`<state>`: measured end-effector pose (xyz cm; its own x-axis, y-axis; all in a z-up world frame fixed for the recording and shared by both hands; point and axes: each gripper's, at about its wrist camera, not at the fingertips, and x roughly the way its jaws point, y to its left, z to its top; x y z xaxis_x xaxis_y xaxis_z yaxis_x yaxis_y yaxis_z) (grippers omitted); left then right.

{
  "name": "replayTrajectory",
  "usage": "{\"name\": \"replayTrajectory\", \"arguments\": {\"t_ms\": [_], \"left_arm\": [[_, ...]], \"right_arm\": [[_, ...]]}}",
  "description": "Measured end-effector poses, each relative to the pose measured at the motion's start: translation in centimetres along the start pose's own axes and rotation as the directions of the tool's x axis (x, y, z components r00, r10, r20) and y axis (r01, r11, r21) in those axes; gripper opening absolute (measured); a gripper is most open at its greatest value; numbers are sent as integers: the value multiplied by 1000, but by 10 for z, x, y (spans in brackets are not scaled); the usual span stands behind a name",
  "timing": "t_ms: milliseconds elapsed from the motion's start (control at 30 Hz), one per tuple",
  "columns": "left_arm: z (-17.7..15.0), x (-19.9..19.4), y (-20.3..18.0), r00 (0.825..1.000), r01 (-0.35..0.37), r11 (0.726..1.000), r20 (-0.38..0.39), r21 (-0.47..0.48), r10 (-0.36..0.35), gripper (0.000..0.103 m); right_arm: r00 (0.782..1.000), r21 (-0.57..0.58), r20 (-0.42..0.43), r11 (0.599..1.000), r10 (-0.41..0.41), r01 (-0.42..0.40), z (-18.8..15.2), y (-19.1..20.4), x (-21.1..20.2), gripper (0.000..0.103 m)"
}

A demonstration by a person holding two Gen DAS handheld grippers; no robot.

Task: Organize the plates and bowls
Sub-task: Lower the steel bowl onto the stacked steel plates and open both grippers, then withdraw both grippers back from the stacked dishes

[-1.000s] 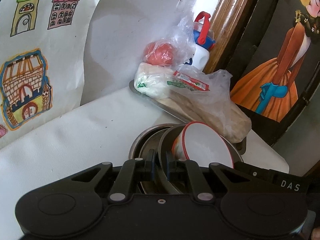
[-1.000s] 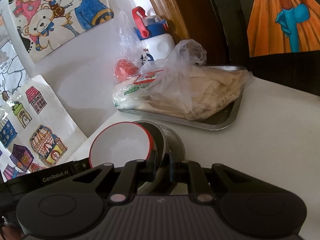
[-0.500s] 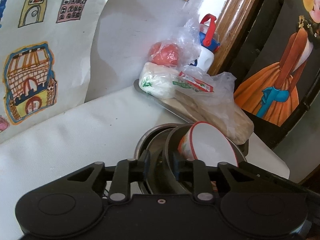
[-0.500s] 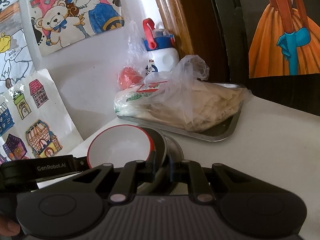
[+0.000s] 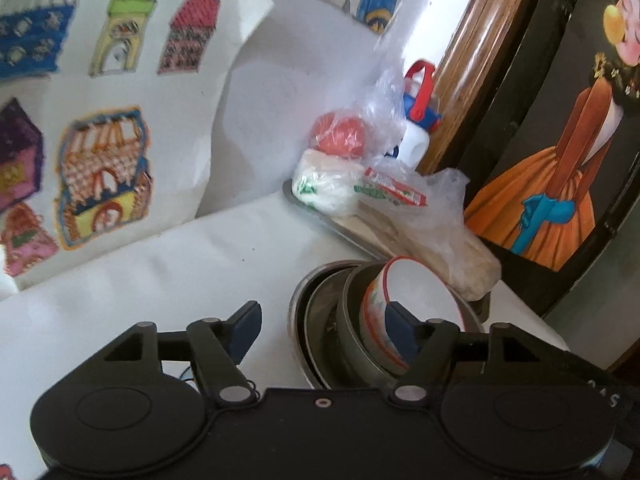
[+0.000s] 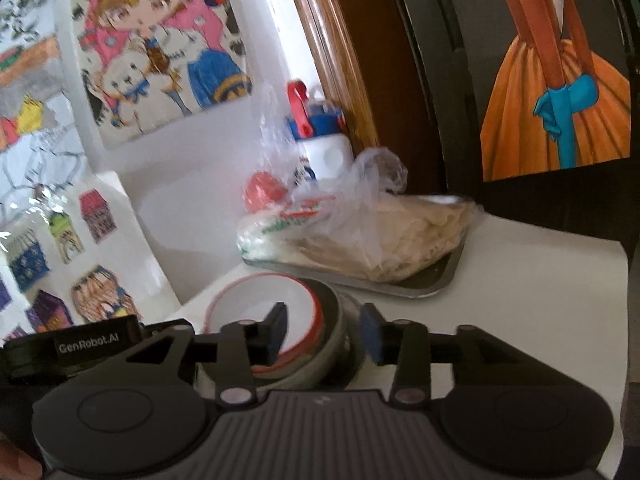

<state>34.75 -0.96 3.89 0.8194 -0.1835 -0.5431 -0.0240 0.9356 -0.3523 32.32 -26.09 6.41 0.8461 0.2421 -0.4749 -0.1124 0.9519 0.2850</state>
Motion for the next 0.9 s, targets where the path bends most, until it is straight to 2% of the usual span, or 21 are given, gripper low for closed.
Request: {"name": "replayTrajectory", "arguments": {"t_ms": [33, 100, 200, 300, 400, 633, 900], "left_arm": [[0, -7, 0, 1000, 2, 1000, 8, 5, -2, 72], [0, -20, 0, 1000, 5, 1000, 27, 10, -5, 84], [-1, -44, 1, 997, 0, 1000, 72, 21, -2, 98], [-4, -70, 4, 993, -2, 999, 115, 43, -3, 102], [-10, -94, 7, 991, -1, 998, 133, 66, -8, 102], [-33, -136, 11, 986, -24, 987, 165, 157, -2, 102], [-64, -175, 21, 980, -51, 979, 200, 197, 11, 102]], "right_arm": [[1000, -4, 14, 1000, 5, -4, 0, 3, -7, 60], [999, -12, 42, 1000, 12, -11, -2, 9, -20, 76], [996, -13, 90, 1000, 9, -7, -6, 17, -44, 91], [990, -23, 139, 1000, -3, 6, -11, 24, -69, 102], [985, -40, 174, 999, -13, 21, -19, 32, -94, 103], [980, -85, 194, 995, -34, 51, -48, 51, -137, 103], [981, -103, 192, 993, -39, 60, -76, 64, -165, 103]]}}
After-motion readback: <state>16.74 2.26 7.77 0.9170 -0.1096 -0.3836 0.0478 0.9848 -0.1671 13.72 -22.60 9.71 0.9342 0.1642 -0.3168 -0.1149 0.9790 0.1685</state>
